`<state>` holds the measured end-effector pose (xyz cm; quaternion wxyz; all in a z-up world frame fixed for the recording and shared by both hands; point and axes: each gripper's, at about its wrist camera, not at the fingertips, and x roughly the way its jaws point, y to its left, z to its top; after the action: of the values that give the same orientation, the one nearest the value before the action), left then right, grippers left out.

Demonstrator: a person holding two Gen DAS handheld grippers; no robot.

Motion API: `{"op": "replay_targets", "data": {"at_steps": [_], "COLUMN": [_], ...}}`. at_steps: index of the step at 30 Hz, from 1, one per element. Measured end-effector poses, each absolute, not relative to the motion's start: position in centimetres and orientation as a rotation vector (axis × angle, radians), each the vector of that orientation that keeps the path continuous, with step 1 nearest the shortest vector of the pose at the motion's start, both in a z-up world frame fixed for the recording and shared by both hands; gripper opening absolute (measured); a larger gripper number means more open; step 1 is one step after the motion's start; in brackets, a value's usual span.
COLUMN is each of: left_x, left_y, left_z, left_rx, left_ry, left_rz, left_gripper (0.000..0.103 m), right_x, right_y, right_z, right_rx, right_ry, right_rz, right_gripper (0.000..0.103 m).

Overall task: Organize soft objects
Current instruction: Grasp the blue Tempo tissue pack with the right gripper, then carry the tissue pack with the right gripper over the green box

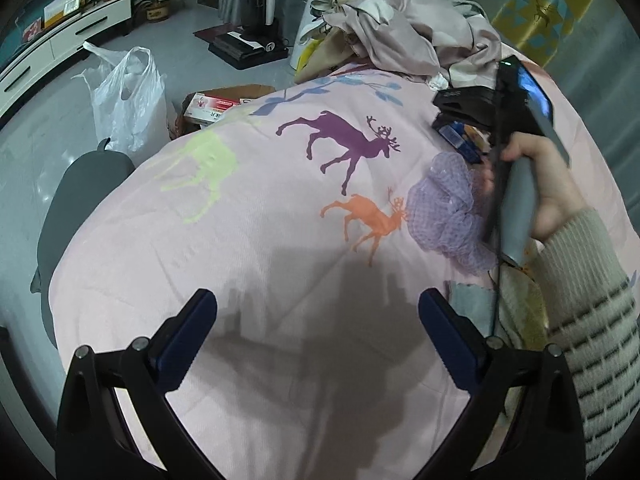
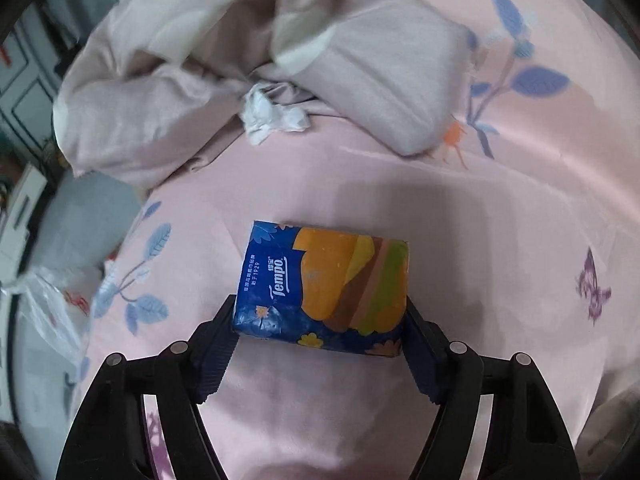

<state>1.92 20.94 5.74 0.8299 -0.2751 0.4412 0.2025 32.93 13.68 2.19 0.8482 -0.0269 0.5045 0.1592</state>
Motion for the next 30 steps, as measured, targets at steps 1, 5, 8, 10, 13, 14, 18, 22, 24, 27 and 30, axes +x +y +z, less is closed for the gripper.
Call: {"op": "replay_targets", "data": {"at_steps": [1, 5, 8, 10, 13, 14, 18, 22, 24, 27, 30], "left_x": [1.9, 2.2, 3.1, 4.2, 5.8, 6.5, 10.1, 13.4, 14.3, 14.6, 14.3], "left_y": [21.1, 20.8, 20.3, 19.7, 19.1, 19.0, 17.8, 17.2, 17.2, 15.8, 13.5], "left_z": [5.7, 5.8, 5.8, 5.8, 6.3, 6.5, 6.5, 3.8, 2.3, 2.5, 2.3], "left_rx": [-0.591, -0.591, -0.600, -0.581, -0.592, -0.602, -0.564, -0.542, -0.561, -0.462, -0.383], "left_ry": [0.932, 0.920, 0.927, 0.944, 0.946, 0.938, 0.894, 0.973, 1.001, 0.982, 1.015], "left_rz": [0.435, 0.424, 0.375, 0.366, 0.327, 0.312, 0.257, 0.248, 0.236, 0.224, 0.137], "left_gripper": [0.099, 0.096, 0.095, 0.092, 0.085, 0.083, 0.081, 0.078, 0.075, 0.044, 0.032], "right_x": [32.5, 29.9, 27.2, 24.3, 20.7, 18.8, 13.7, 9.1, 7.8, 7.4, 7.5], "right_y": [12.8, 7.9, 2.9, -1.7, -6.2, -8.1, -11.6, -13.2, -13.7, -13.8, -14.5], "right_z": [2.7, 6.4, 9.5, 10.9, 11.2, 11.1, 9.4, 6.6, 4.9, 2.6, 1.3], "right_rx": [-0.049, -0.024, 0.010, 0.073, 0.126, 0.138, 0.134, 0.121, 0.106, 0.076, 0.099], "right_ry": [1.066, 1.024, 0.986, 0.967, 0.965, 0.970, 0.962, 0.988, 1.017, 1.066, 1.105], "right_rz": [0.344, 0.358, 0.356, 0.354, 0.342, 0.334, 0.287, 0.235, 0.227, 0.204, 0.193], "right_gripper": [0.076, 0.076, 0.076, 0.076, 0.076, 0.076, 0.076, 0.076, 0.076, 0.076, 0.076]}}
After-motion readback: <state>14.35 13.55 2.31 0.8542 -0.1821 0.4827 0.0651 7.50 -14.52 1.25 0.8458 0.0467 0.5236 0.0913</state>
